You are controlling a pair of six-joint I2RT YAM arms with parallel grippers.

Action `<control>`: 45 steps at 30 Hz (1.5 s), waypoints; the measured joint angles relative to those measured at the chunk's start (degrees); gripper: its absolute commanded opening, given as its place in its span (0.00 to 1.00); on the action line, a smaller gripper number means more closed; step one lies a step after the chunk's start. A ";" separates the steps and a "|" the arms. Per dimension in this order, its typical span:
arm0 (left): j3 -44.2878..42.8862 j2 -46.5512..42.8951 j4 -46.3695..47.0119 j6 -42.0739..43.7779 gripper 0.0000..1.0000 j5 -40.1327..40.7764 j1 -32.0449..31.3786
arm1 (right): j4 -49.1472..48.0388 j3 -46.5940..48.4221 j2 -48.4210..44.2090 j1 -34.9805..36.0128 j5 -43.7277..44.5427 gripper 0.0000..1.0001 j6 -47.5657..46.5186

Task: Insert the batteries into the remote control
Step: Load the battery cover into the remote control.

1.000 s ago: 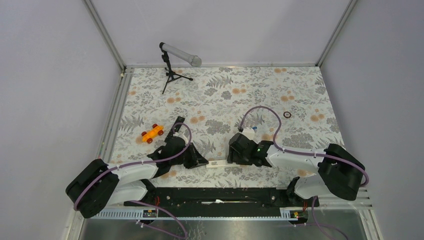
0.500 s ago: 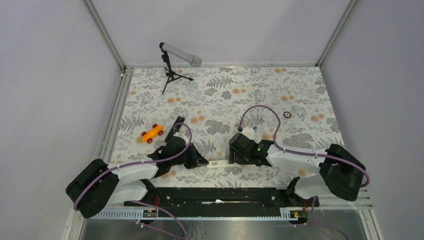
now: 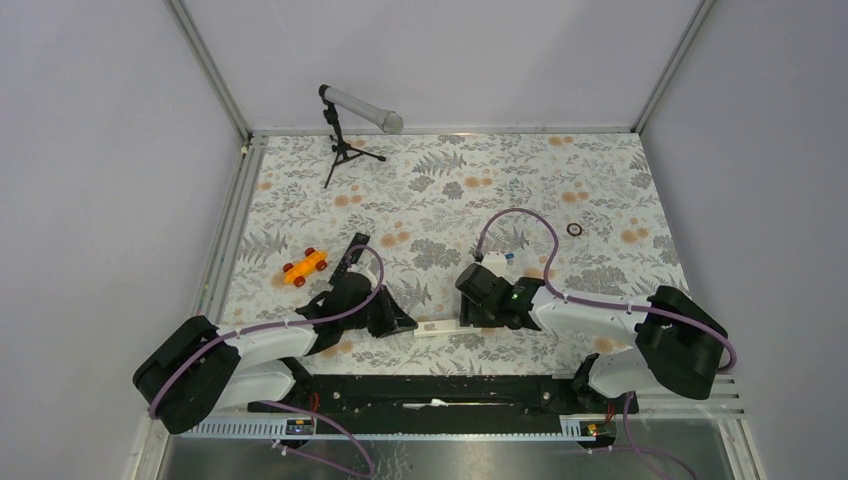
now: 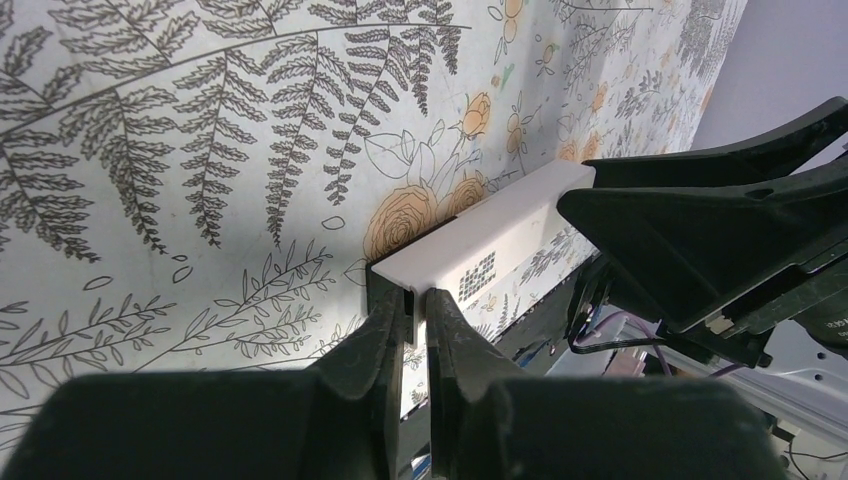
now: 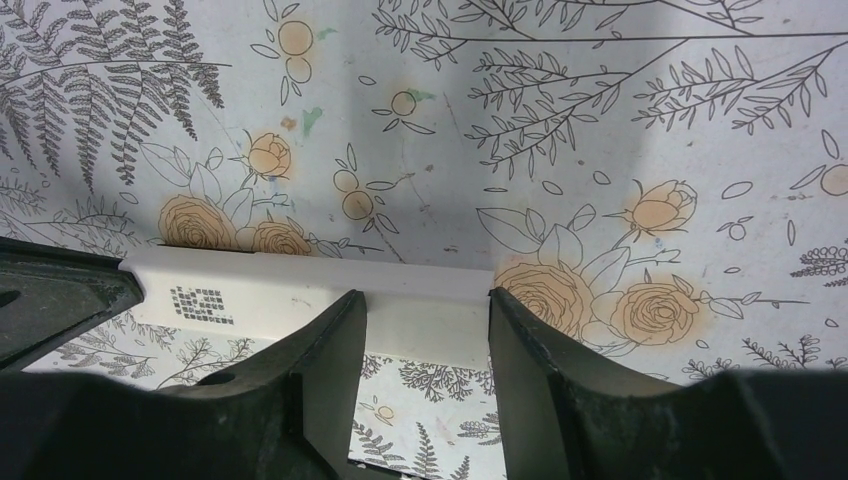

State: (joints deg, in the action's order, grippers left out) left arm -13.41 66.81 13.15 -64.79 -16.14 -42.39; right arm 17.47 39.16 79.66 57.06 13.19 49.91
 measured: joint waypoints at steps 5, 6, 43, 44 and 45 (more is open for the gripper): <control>0.42 0.50 1.14 -1.68 0.00 -0.55 0.26 | 0.09 -0.02 0.74 1.40 1.90 0.41 2.71; 0.74 0.61 1.73 -2.16 0.00 -0.61 0.35 | 0.13 0.00 0.83 1.88 2.71 0.39 3.32; -16.31 -8.94 -27.02 8.33 0.99 8.96 7.02 | 2.78 6.03 -6.19 -1.31 -5.66 1.00 -19.91; -17.44 -9.81 -28.94 9.20 0.99 10.25 8.07 | 2.16 6.36 -6.14 -1.31 -8.57 0.99 -24.13; -18.58 -10.58 -30.69 9.97 0.99 11.47 9.09 | 1.99 6.56 -5.95 -1.29 -10.58 0.99 -27.39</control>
State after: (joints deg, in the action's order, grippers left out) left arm -31.99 56.23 -17.54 -54.83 -4.67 -33.30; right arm 19.46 45.71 73.71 55.77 2.61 22.52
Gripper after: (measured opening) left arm 0.985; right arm 0.993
